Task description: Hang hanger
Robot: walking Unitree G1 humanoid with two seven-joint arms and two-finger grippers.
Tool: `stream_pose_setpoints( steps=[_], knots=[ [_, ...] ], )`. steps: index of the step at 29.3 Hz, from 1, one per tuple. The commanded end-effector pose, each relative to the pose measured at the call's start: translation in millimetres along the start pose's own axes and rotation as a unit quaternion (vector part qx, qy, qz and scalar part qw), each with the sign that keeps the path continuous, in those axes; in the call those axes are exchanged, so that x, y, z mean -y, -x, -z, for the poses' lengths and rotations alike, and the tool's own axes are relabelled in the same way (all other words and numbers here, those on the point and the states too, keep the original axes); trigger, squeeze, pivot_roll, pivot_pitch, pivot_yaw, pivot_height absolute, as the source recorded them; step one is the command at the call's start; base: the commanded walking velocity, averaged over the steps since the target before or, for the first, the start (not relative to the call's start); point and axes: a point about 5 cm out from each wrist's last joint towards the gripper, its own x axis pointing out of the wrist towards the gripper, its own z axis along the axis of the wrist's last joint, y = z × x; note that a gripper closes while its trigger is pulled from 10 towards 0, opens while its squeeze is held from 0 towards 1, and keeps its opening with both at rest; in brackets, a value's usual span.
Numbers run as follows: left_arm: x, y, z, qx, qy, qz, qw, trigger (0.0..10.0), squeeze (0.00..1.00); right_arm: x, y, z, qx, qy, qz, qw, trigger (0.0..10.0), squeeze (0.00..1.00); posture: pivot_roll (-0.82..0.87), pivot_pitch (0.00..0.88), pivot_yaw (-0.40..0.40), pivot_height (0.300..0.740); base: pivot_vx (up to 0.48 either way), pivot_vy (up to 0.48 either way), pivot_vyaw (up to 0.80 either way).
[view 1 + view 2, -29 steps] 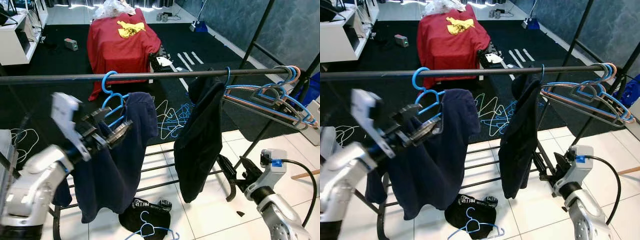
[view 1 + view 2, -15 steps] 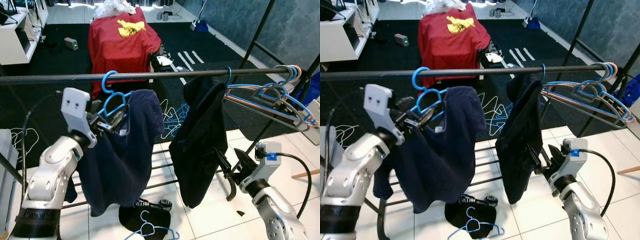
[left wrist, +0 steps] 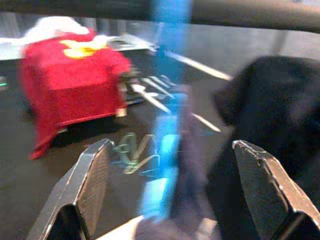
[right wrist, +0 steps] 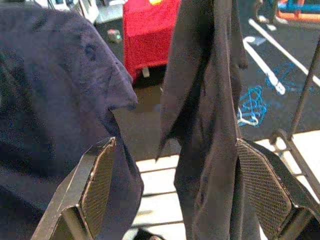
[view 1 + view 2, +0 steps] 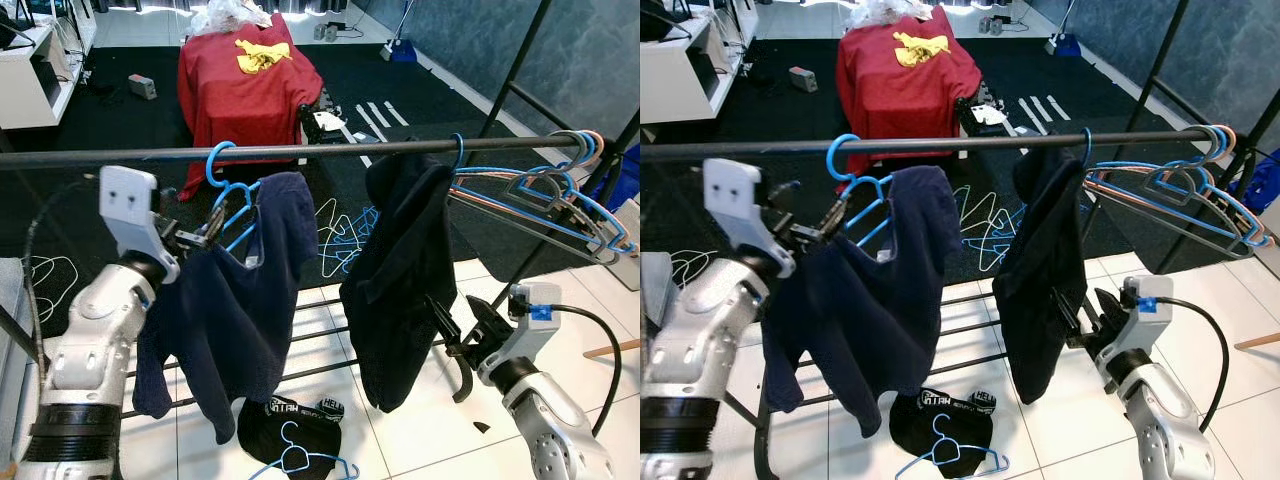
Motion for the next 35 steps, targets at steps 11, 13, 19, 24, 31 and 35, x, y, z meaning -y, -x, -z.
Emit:
stream_pose_setpoints(
  steps=[11,13,19,24,31,35],
  knots=[
    [15.3,-26.2,-7,0.023,-0.002,-0.016,1.000,10.0,0.00,-0.6,3.4,-4,0.003,0.000,0.004,1.000,10.0,0.00,0.04,0.147,-0.065,0.740,0.000,0.000,0.00],
    [14.2,-25.9,-4,0.016,-0.007,-0.030,0.999,10.0,0.00,0.3,4.2,-5,0.004,0.000,0.005,1.000,10.0,0.00,0.04,0.149,-0.065,0.740,0.000,0.000,0.00],
    [15.6,-23.8,14,-0.029,-0.052,-0.041,0.997,10.0,0.00,2.2,4.2,-9,0.009,0.003,0.008,1.000,10.0,0.00,0.04,0.149,-0.067,0.740,0.000,0.000,0.00],
    [7.4,-24.1,17,-0.041,-0.097,-0.059,0.993,10.0,0.00,2.2,3.9,-10,0.009,0.003,0.008,1.000,10.0,0.00,0.04,0.149,-0.068,0.740,0.000,0.000,0.00],
    [5.9,-25.3,18,-0.044,-0.117,-0.068,0.990,0.0,0.00,0.8,3.2,-11,0.009,0.004,0.007,1.000,10.0,0.00,0.04,0.148,-0.069,0.740,0.000,0.000,0.00],
    [5.7,-25.7,16,-0.043,-0.115,-0.076,0.990,0.0,0.00,0.5,3.2,-11,0.009,0.003,0.006,1.000,10.0,0.00,0.04,0.147,-0.069,0.740,0.000,0.000,0.00]
  ],
)
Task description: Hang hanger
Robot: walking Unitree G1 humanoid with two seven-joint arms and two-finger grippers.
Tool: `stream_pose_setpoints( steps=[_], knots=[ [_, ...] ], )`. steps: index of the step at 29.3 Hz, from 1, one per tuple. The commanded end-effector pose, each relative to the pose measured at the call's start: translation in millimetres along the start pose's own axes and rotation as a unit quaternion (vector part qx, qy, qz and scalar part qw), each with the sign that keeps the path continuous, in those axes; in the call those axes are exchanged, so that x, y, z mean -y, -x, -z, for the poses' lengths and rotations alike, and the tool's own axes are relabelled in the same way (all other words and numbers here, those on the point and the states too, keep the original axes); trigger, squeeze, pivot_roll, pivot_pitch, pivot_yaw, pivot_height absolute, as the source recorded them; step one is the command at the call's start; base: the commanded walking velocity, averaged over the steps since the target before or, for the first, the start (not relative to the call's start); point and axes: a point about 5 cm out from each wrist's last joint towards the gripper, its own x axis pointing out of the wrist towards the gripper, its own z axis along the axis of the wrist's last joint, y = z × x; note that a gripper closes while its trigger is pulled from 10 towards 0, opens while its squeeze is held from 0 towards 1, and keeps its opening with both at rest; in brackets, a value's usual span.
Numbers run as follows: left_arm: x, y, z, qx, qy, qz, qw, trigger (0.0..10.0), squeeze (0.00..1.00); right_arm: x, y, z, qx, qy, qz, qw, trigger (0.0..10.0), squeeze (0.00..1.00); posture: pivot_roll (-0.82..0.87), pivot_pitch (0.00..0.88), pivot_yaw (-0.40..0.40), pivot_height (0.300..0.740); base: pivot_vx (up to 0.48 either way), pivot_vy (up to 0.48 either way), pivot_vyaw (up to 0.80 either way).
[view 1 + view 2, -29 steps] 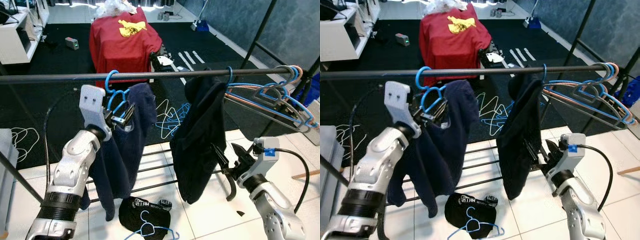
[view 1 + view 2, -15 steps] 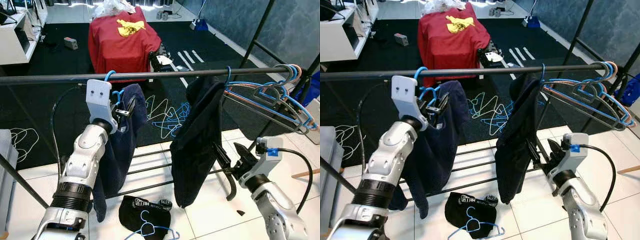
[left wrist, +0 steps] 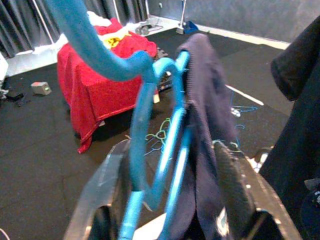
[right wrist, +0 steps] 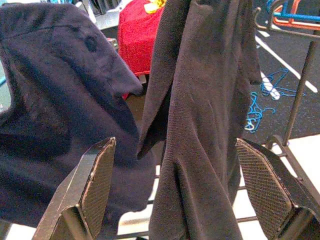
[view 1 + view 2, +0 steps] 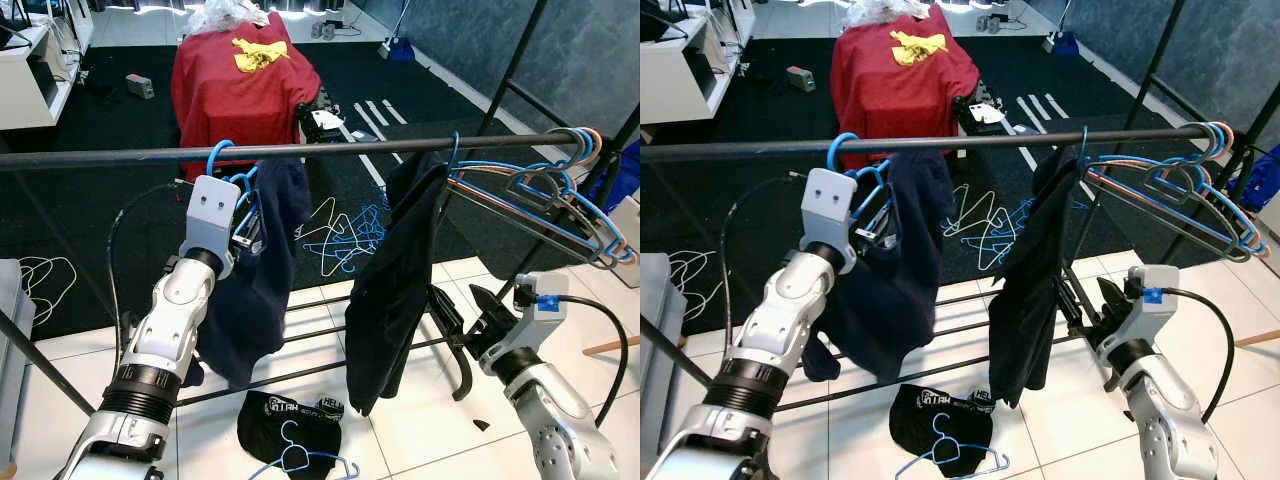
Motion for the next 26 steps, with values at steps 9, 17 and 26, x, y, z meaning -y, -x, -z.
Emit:
stream_pose_setpoints(
  steps=[9,17,26],
  knots=[
    [-2.0,-2.8,-2,0.001,-0.008,-0.010,1.000,0.0,0.00,0.6,1.4,-2,-0.002,0.003,0.002,1.000,10.0,0.00,0.04,0.145,-0.068,0.740,0.000,0.000,0.00],
    [-5.1,-3.2,-5,0.005,-0.006,-0.010,1.000,0.0,0.00,0.6,1.2,-2,-0.002,0.003,0.002,1.000,10.0,0.00,0.04,0.144,-0.067,0.740,0.000,0.000,0.00],
    [-35.0,2.6,-33,0.055,0.147,0.047,0.987,0.0,0.00,0.6,-0.5,-3,-0.001,0.006,0.002,1.000,10.0,0.00,0.04,0.140,-0.069,0.740,0.000,0.000,0.00]
  ],
)
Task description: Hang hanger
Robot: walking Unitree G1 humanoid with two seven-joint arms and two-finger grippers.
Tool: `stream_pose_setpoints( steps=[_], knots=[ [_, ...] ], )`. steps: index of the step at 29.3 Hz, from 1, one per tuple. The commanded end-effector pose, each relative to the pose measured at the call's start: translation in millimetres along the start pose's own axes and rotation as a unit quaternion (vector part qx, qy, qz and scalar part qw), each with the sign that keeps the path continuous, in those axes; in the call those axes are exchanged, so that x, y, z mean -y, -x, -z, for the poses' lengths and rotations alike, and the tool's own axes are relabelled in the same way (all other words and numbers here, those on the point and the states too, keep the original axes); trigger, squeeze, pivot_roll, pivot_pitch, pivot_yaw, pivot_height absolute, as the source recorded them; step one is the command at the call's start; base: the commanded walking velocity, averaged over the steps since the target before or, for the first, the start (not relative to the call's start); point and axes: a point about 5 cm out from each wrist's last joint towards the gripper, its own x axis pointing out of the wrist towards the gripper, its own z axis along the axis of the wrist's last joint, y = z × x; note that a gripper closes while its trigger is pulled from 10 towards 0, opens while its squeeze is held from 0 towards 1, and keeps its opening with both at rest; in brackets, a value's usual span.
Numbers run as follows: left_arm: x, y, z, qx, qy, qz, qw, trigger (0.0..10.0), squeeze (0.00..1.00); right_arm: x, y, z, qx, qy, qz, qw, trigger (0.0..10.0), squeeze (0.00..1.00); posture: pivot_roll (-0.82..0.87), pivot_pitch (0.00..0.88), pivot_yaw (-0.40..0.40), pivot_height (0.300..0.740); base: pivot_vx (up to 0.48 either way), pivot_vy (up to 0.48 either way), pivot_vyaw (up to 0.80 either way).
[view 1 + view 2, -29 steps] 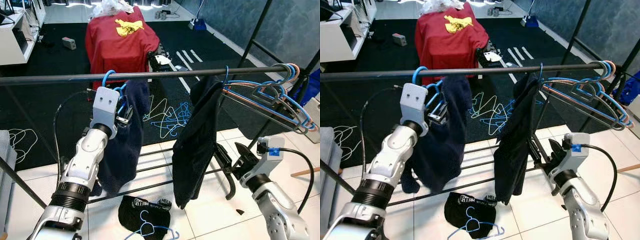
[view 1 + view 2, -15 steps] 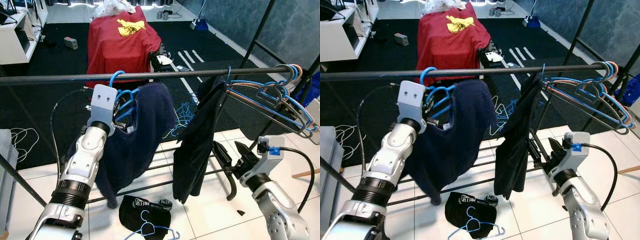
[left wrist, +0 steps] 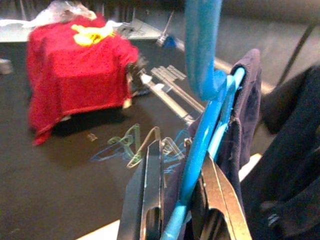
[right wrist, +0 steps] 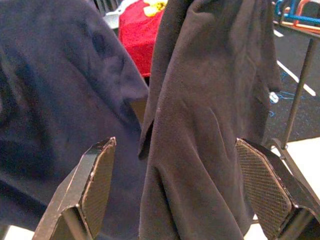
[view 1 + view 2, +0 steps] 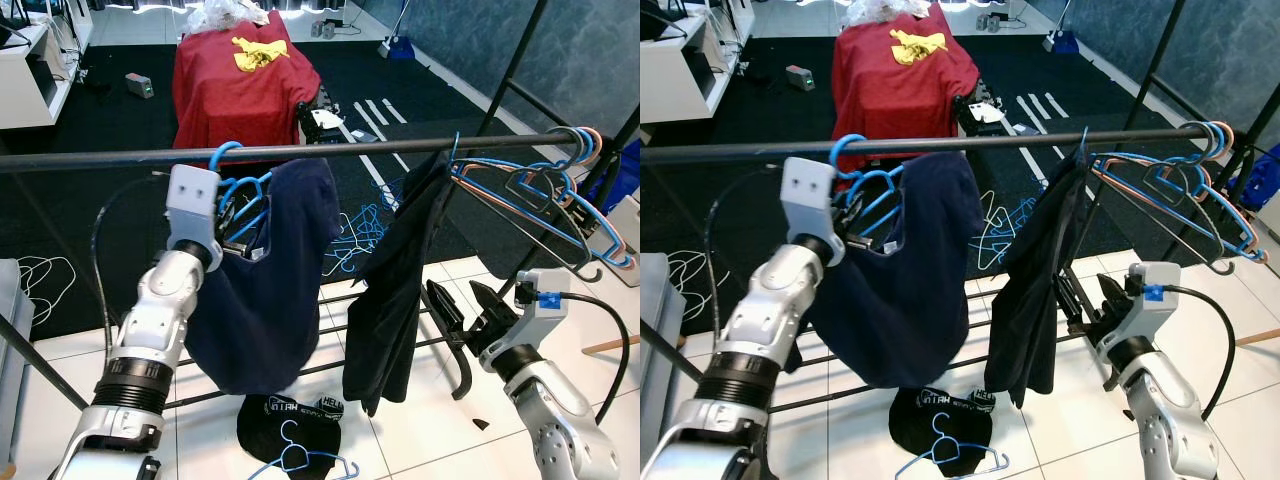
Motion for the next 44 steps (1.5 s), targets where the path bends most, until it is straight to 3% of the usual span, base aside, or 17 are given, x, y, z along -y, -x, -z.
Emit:
stream_pose_setpoints(
  steps=[1,4,6,8,12,14,17,22,26,28,29,30,31,33,36,38,44],
  knots=[
    [-1.6,0.1,-15,0.029,0.011,0.011,0.999,0.0,0.00,1.6,1.7,1,-0.007,0.003,0.003,1.000,10.0,0.00,0.04,0.140,-0.069,0.740,0.000,0.000,0.00],
    [-37.1,23.0,-40,0.061,0.070,0.058,0.994,0.0,0.00,1.2,1.6,2,-0.009,0.003,0.001,1.000,10.0,0.00,0.05,0.142,-0.069,0.740,0.000,0.000,0.00],
    [-43.7,29.6,-43,0.060,0.070,0.073,0.993,0.0,0.00,1.1,1.2,2,-0.010,0.002,0.000,1.000,10.0,0.00,0.05,0.142,-0.069,0.740,0.000,0.000,0.00],
    [-46.5,37.0,-43,0.054,0.070,0.094,0.992,0.0,0.00,0.5,0.6,2,-0.010,0.002,-0.001,1.000,10.0,0.00,0.06,0.144,-0.070,0.740,0.000,0.000,0.00],
    [-48.0,65.9,-36,-0.006,0.018,0.190,0.982,0.0,0.00,-1.0,-0.1,3,-0.012,0.001,-0.004,1.000,10.0,0.00,0.06,0.153,-0.073,0.740,0.000,0.000,0.00],
    [-48.0,70.3,-34,-0.019,0.010,0.203,0.979,0.0,0.00,-0.9,0.1,3,-0.012,0.001,-0.004,1.000,10.0,0.00,0.06,0.153,-0.073,0.740,0.000,0.000,0.00],
    [-46.5,90.9,-28,-0.083,-0.011,0.263,0.961,0.0,0.00,-1.1,-0.1,3,-0.014,0.002,-0.005,1.000,10.0,0.00,0.06,0.157,-0.071,0.740,0.000,0.000,0.00],
    [-46.0,95.0,-26,-0.096,-0.014,0.275,0.956,0.0,0.00,-1.2,-0.2,3,-0.014,0.002,-0.005,1.000,10.0,0.00,0.06,0.157,-0.071,0.740,0.000,0.000,0.00],
    [-47.5,116.3,-24,-0.152,-0.030,0.329,0.932,0.0,0.00,-16.8,-1.3,-8,-0.007,-0.021,-0.071,0.997,10.0,0.00,0.06,0.159,-0.068,0.740,0.000,0.000,0.00],
    [-47.5,116.3,-24,-0.152,-0.030,0.329,0.932,0.0,0.00,-16.8,-1.3,-8,-0.007,-0.021,-0.071,0.997,10.0,0.00,0.06,0.159,-0.068,0.740,0.000,0.000,0.00],
    [-47.7,122.3,-26,-0.161,-0.038,0.346,0.924,3.2,0.00,-23.9,0.9,-16,-0.002,-0.034,-0.117,0.993,10.0,0.00,0.06,0.158,-0.068,0.740,0.000,0.000,0.00],
    [-47.8,125.3,-33,-0.156,-0.044,0.363,0.918,10.0,0.00,-27.0,8.8,-30,0.002,-0.047,-0.182,0.982,10.0,0.00,0.07,0.156,-0.073,0.740,0.000,0.000,0.00],
    [-47.8,125.3,-33,-0.156,-0.044,0.363,0.918,10.0,0.00,-27.0,8.8,-30,0.002,-0.047,-0.182,0.982,10.0,0.00,0.07,0.156,-0.073,0.740,0.000,0.000,0.00],
    [-46.5,127.0,-46,-0.138,-0.052,0.387,0.910,10.0,0.00,-26.2,26.0,-51,0.009,-0.054,-0.267,0.962,10.0,0.00,0.07,0.156,-0.075,0.740,0.000,0.000,0.00],
    [-44.7,126.9,-53,-0.128,-0.051,0.396,0.908,10.0,0.00,-23.4,35.9,-60,0.015,-0.064,-0.297,0.953,10.0,0.00,0.07,0.156,-0.075,0.740,0.000,0.000,0.00],
    [-36.4,125.7,-64,-0.104,-0.048,0.424,0.898,10.0,0.00,-19.1,59.1,-77,0.023,-0.085,-0.358,0.930,10.0,0.98,0.06,0.157,-0.074,0.740,0.000,0.000,0.00],
    [-25.8,122.3,-72,-0.081,-0.042,0.456,0.885,10.0,0.00,-15.0,71.4,-86,0.013,-0.068,-0.377,0.924,10.0,1.00,0.06,0.156,-0.071,0.740,0.000,0.000,0.00]
  ],
)
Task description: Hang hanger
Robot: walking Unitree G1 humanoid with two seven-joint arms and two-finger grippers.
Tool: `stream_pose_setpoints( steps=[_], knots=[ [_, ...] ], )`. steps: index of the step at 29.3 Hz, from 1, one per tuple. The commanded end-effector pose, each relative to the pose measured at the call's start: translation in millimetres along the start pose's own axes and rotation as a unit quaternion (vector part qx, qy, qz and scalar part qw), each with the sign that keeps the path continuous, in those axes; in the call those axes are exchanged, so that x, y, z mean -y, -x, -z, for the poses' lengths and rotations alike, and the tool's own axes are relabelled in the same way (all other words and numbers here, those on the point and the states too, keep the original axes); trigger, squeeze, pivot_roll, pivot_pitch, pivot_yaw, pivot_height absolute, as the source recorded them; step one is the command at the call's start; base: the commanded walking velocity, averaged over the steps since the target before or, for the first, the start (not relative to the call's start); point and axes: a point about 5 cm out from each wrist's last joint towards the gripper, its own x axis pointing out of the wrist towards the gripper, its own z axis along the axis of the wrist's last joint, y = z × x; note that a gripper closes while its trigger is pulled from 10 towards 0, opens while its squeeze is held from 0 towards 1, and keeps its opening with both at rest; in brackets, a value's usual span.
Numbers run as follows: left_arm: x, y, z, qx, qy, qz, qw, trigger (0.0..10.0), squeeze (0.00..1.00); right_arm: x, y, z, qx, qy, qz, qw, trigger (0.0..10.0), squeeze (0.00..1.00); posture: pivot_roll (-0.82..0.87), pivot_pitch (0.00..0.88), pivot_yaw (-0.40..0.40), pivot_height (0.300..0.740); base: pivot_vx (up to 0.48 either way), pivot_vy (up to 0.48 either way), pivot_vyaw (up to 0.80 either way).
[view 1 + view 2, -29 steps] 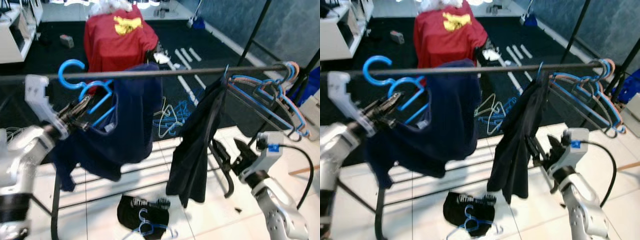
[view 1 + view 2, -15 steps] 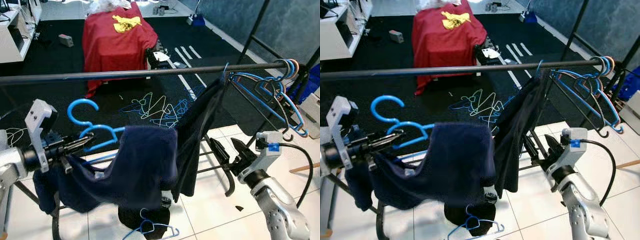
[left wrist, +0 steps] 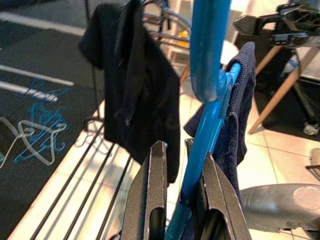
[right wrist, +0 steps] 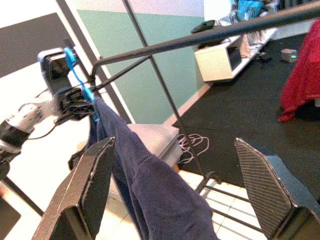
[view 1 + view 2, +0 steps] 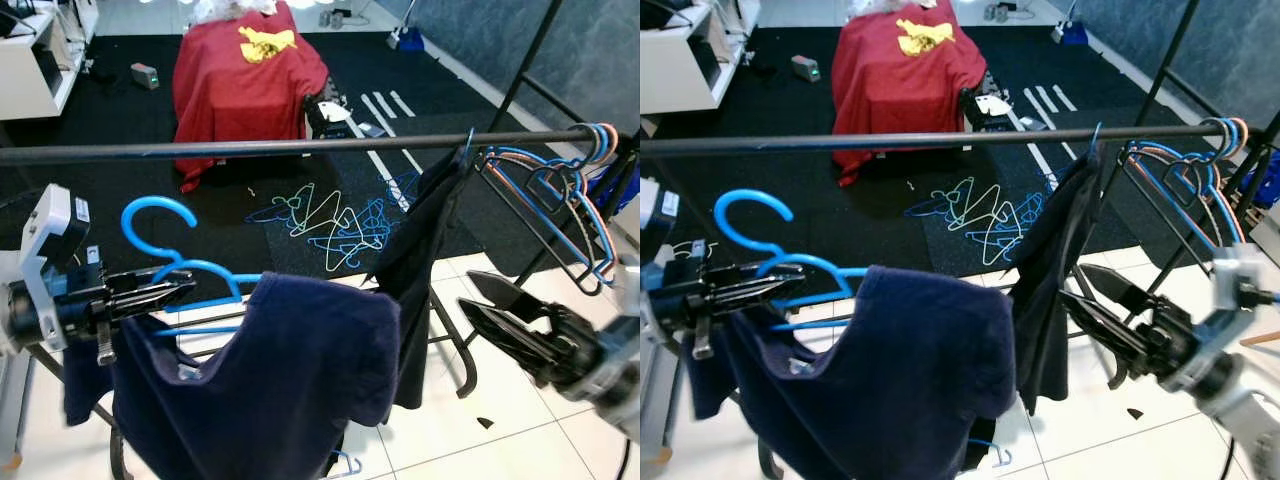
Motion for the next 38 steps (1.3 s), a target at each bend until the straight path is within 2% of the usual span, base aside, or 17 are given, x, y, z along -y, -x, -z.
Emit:
stream_pose_setpoints(
  steps=[1,5,8,11,12,14,16,18,19,23,26,34,36,37,38],
  knots=[
    [6.8,-7.9,-14,0.022,-0.014,0.050,0.998,10.0,0.00,-5.4,6.5,-5,-0.028,0.013,-0.016,0.999,10.0,0.00,0.06,0.156,-0.068,0.740,0.000,0.000,0.00],
    [8.8,-11.6,-16,0.030,-0.015,0.067,0.997,10.0,0.00,-6.4,8.5,-5,-0.045,0.017,-0.020,0.999,10.0,0.00,0.06,0.156,-0.068,0.740,0.000,0.000,0.00],
    [13.1,-22.7,-29,0.058,-0.027,0.108,0.992,10.0,0.00,-8.2,4.3,-8,-0.081,0.023,-0.037,0.996,10.0,0.00,0.06,0.154,-0.067,0.740,0.000,0.000,0.00],
    [13.8,-24.7,-32,0.065,-0.029,0.115,0.991,10.0,0.00,-9.2,2.8,-6,-0.094,0.020,-0.044,0.994,10.0,0.00,0.06,0.154,-0.067,0.740,0.000,0.000,0.00],
    [14.1,-26.9,-34,0.069,-0.032,0.117,0.990,10.0,0.00,-10.3,0.5,0,-0.118,0.018,-0.049,0.992,10.0,0.00,0.06,0.151,-0.065,0.740,0.000,0.000,0.00],
    [14.1,-26.9,-34,0.069,-0.032,0.117,0.990,10.0,0.00,-10.3,0.5,0,-0.118,0.018,-0.049,0.992,10.0,0.00,0.06,0.151,-0.065,0.740,0.000,0.000,0.00],
    [15.5,-31.8,-36,0.075,-0.033,0.120,0.989,10.0,0.00,-18.6,-5.3,11,-0.149,-0.005,-0.083,0.985,10.0,0.00,0.06,0.150,-0.065,0.740,0.000,0.000,0.00],
    [15.5,-35.1,-37,0.079,-0.033,0.119,0.989,10.0,0.00,-30.4,-12.9,15,-0.152,-0.024,-0.133,0.979,10.0,0.00,0.06,0.150,-0.066,0.740,0.000,0.000,0.00],
    [15.5,-35.1,-37,0.079,-0.033,0.119,0.989,10.0,0.00,-30.4,-12.9,15,-0.152,-0.024,-0.133,0.979,10.0,0.00,0.06,0.150,-0.066,0.740,0.000,0.000,0.00],
    [15.3,-36.4,-36,0.079,-0.032,0.118,0.989,10.0,0.00,-35.6,-17.6,9,-0.125,-0.034,-0.161,0.978,10.0,0.00,0.06,0.150,-0.067,0.740,0.000,0.000,0.00],
    [14.9,-36.1,-35,0.079,-0.029,0.116,0.990,10.0,0.00,-39.0,-17.8,-4,-0.080,-0.035,-0.174,0.981,10.0,0.00,0.06,0.150,-0.069,0.740,0.000,0.000,0.00],
    [14.2,-37.2,-34,0.078,-0.026,0.114,0.990,10.0,0.00,-43.2,-18.1,-4,-0.082,-0.032,-0.179,0.980,10.0,0.00,0.05,0.153,-0.066,0.740,0.000,0.000,0.00],
    [12.3,-34.9,-34,0.076,-0.027,0.111,0.991,10.0,0.00,-35.7,-12.0,-24,-0.018,-0.021,-0.157,0.987,10.0,0.00,0.05,0.156,-0.066,0.740,0.000,0.000,0.00],
    [12.3,-34.9,-34,0.076,-0.027,0.111,0.991,10.0,0.00,-35.7,-12.0,-24,-0.018,-0.021,-0.157,0.987,10.0,0.00,0.05,0.156,-0.066,0.740,0.000,0.000,0.00],
    [11.8,-34.1,-34,0.075,-0.027,0.110,0.991,10.0,0.00,-33.1,-8.9,-31,0.005,-0.017,-0.149,0.989,10.0,0.00,0.05,0.156,-0.066,0.740,0.000,0.000,0.00]
  ],
)
